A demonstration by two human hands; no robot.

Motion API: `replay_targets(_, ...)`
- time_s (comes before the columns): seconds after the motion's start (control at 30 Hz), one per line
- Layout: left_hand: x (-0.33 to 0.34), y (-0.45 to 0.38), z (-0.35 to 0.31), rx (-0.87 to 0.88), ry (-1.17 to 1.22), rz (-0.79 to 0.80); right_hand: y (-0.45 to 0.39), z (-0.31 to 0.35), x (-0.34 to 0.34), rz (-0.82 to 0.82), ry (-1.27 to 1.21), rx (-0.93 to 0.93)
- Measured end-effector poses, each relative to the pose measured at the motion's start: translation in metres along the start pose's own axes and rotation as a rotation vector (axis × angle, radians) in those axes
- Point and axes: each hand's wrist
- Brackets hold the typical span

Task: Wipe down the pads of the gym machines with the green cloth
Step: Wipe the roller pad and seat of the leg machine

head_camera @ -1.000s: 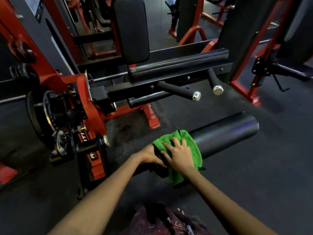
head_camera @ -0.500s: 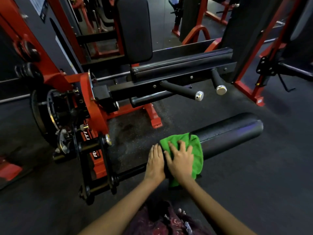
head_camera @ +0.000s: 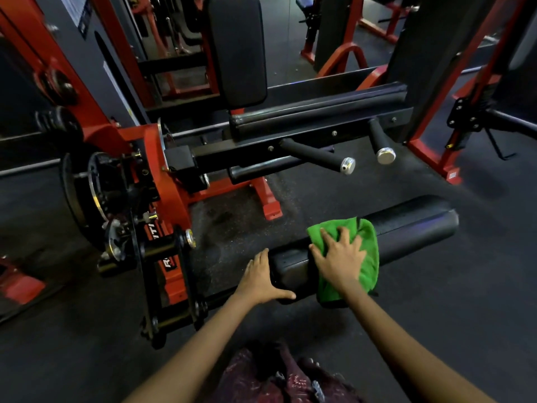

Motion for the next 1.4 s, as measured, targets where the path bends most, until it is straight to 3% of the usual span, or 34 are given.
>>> replay_targets(0.23,-0.001,-0.006,0.013,0.019,-0.112,0.059,0.054,0.061,0.018,0.016,0.043,-0.409)
replay_targets(0.3,0.0,0.0,0.019,-0.002,-0.12,0.09,0.036,0.043,0.014,-0.02,0.055,-0.371)
replay_targets(0.43,-0.009,0.0,0.017,0.023,-0.062,0.079,-0.015,-0.018,-0.005,0.057,0.04,-0.009)
replay_targets(0.5,-0.018,-0.006,0.009,0.029,-0.065,0.086,-0.029,-0.03,-0.012,0.086,-0.03,0.086)
replay_targets(0.67,-0.027,-0.024,-0.01,0.049,-0.15,0.168,-0.014,-0.001,-0.005,-0.021,0.055,0.061)
replay_targets(0.83,-0.028,-0.033,-0.021,0.017,-0.126,0.194,0.039,0.053,0.014,-0.007,0.007,-0.229)
replay_targets(0.93,-0.027,-0.033,-0.015,0.019,-0.067,0.196,0.041,0.044,0.014,0.003,0.037,-0.356)
replay_targets(1.0,-0.029,-0.03,-0.015,-0.003,-0.028,0.221,0.023,0.017,0.006,0.002,0.131,-0.325)
replay_targets(1.13,-0.026,-0.029,-0.016,-0.053,-0.018,0.26,-0.025,-0.039,-0.014,0.088,0.075,-0.018)
replay_targets(1.3,-0.016,-0.024,-0.022,-0.065,-0.036,0.193,-0.022,-0.03,-0.012,0.008,0.027,0.0)
replay_targets(1.4,-0.002,-0.012,-0.023,0.004,-0.12,0.051,0.003,-0.003,-0.003,0.007,-0.006,-0.079)
Point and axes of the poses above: each hand's wrist, its own y-axis away from the middle knuckle, its own x-axis out of the palm, z = x × y, and after that the axes turned 4 degrees about -z, right-handed
